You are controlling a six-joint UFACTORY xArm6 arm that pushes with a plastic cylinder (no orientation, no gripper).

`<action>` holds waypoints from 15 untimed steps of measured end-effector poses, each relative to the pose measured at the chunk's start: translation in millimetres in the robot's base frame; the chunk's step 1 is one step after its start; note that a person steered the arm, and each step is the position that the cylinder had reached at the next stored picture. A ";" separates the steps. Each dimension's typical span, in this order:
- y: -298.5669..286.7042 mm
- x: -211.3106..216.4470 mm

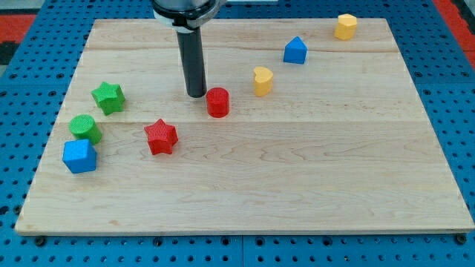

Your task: Push the green circle bottom left side of the blue triangle

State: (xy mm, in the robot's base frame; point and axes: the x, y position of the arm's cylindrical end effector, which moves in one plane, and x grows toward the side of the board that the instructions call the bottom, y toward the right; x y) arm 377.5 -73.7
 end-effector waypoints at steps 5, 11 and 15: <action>-175.4 73.7; -166.6 148.5; -80.5 29.5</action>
State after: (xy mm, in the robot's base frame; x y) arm 407.0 -154.3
